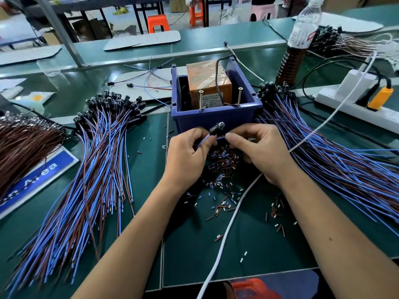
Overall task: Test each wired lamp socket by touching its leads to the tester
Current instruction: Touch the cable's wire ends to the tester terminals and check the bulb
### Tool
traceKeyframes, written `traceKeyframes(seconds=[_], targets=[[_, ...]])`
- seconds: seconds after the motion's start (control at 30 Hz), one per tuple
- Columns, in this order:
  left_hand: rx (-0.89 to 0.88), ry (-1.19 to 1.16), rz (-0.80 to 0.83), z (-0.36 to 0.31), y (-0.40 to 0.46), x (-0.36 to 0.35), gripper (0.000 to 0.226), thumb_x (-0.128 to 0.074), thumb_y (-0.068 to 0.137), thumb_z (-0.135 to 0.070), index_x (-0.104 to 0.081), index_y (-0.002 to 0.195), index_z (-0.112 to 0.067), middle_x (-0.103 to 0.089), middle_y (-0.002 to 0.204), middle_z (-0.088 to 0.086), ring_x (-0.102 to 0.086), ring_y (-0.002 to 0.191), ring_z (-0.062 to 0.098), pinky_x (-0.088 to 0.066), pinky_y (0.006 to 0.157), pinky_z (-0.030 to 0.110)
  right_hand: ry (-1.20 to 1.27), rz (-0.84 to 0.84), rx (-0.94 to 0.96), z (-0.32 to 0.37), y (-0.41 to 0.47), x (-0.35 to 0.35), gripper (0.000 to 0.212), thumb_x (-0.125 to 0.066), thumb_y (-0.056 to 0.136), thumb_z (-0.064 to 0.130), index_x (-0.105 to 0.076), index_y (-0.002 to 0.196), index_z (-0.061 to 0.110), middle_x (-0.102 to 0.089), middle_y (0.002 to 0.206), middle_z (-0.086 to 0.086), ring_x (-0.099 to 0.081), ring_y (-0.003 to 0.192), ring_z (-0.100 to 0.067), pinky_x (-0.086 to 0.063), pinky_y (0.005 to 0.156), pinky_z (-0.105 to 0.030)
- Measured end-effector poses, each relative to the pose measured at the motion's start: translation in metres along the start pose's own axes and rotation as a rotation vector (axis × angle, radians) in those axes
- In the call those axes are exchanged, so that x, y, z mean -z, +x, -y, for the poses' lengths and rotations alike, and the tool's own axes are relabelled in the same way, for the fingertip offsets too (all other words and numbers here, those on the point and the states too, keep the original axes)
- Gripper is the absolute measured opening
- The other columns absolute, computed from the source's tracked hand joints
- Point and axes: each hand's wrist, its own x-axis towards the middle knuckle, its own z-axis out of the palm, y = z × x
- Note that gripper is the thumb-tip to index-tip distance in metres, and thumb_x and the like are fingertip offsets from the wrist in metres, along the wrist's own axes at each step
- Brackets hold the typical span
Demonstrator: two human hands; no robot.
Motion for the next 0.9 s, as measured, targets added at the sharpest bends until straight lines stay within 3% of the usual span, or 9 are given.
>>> traceKeyframes(seconds=[0.13,0.37,0.47,0.53,0.7,0.9], targets=[[0.004,-0.004,0.008,-0.001,0.000,0.000,0.019,-0.068,0.098,-0.019,-0.071,0.080,-0.016,-0.062,0.067,-0.013,-0.055,0.067,0.001,-0.042,0.064,0.019,0.026,0.010,0.012,-0.001,0.001,0.000,0.001,-0.082,0.088,0.023,-0.082,0.087,0.023,-0.074,0.071,0.004,-0.060,0.054,0.000,-0.042,0.052,-0.007],[-0.027,-0.022,-0.100,-0.008,-0.002,-0.004,0.025,-0.063,0.102,-0.018,-0.067,0.077,-0.014,-0.053,0.058,-0.005,-0.049,0.056,0.019,-0.038,0.054,0.033,0.031,-0.009,0.011,0.009,-0.001,0.002,0.011,-0.078,0.093,0.017,-0.078,0.083,0.021,-0.069,0.067,0.000,-0.053,0.053,-0.013,-0.044,0.047,-0.024],[0.018,-0.111,-0.240,-0.006,0.000,0.000,0.028,-0.059,0.104,-0.022,-0.067,0.080,-0.010,-0.052,0.058,0.005,-0.043,0.052,0.011,-0.035,0.051,0.032,0.093,-0.075,0.008,0.012,0.000,0.009,0.013,-0.076,0.094,0.012,-0.076,0.082,0.018,-0.067,0.067,0.004,-0.054,0.054,-0.008,-0.045,0.050,-0.023],[0.016,-0.148,-0.286,-0.006,0.000,0.001,0.030,-0.058,0.105,-0.023,-0.068,0.082,-0.009,-0.056,0.059,0.002,-0.047,0.055,0.009,-0.039,0.054,0.030,0.089,-0.046,0.018,0.011,-0.001,0.007,0.009,-0.079,0.091,0.012,-0.078,0.083,0.018,-0.069,0.071,0.000,-0.054,0.054,-0.010,-0.045,0.049,-0.023],[-0.036,-0.157,-0.207,-0.013,-0.005,-0.009,0.026,-0.057,0.106,-0.022,-0.066,0.084,-0.010,-0.063,0.062,-0.003,-0.055,0.055,0.007,-0.045,0.057,0.025,0.118,0.066,0.010,0.009,-0.008,-0.007,0.013,-0.083,0.086,0.019,-0.083,0.099,0.021,-0.074,0.076,-0.003,-0.060,0.062,-0.018,-0.045,0.047,-0.023],[-0.071,-0.127,-0.091,-0.008,-0.008,-0.018,0.018,-0.059,0.101,-0.009,-0.065,0.084,-0.010,-0.064,0.063,-0.009,-0.061,0.057,0.012,-0.049,0.058,0.024,0.223,0.002,-0.011,0.008,-0.008,-0.010,0.008,-0.080,0.078,0.025,-0.085,0.085,0.026,-0.076,0.073,-0.004,-0.068,0.065,-0.008,-0.047,0.048,-0.019]])
